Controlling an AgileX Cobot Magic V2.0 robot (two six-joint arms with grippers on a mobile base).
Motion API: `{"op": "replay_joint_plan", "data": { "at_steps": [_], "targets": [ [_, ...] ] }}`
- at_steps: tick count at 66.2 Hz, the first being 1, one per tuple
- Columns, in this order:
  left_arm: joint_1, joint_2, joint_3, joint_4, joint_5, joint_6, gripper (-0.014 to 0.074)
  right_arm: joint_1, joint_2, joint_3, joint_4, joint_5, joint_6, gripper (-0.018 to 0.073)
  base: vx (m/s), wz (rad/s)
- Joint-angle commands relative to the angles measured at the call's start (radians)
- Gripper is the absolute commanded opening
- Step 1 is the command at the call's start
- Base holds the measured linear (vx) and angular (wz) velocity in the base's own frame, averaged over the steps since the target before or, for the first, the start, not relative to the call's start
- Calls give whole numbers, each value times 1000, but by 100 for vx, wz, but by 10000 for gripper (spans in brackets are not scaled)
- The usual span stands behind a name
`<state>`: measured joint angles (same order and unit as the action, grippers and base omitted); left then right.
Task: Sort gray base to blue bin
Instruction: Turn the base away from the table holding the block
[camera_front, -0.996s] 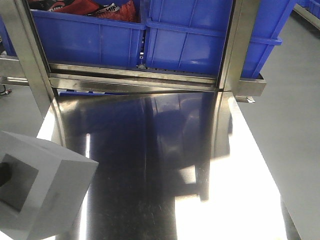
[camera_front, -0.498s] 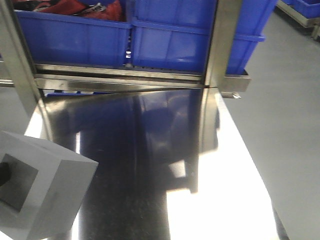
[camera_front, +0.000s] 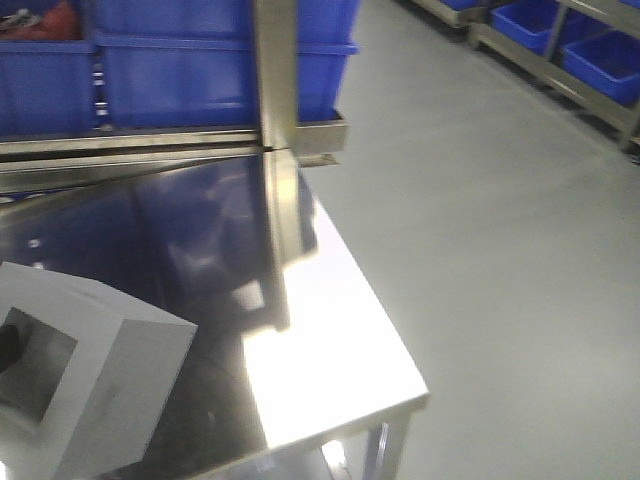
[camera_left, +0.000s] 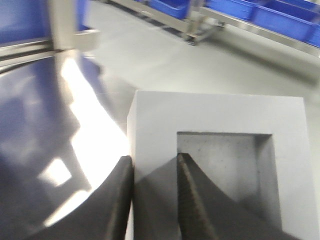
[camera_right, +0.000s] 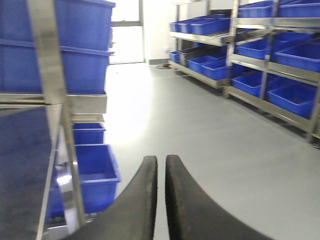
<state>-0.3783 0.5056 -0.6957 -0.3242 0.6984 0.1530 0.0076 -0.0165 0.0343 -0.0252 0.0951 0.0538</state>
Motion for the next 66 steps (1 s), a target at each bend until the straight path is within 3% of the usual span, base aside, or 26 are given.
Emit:
{"op": "replay_joint_plan", "data": {
  "at_steps": [1,66],
  "targets": [
    [-8,2,-28,-32,-98,-5,-6,-4,-9,-4,-6,-79,-7,-4,-15,-58],
    [-8,2,-28,-32,-98,-5,-6,-4,-9,-4,-6,-79,-7,-4,-6,-42]
  ]
}}
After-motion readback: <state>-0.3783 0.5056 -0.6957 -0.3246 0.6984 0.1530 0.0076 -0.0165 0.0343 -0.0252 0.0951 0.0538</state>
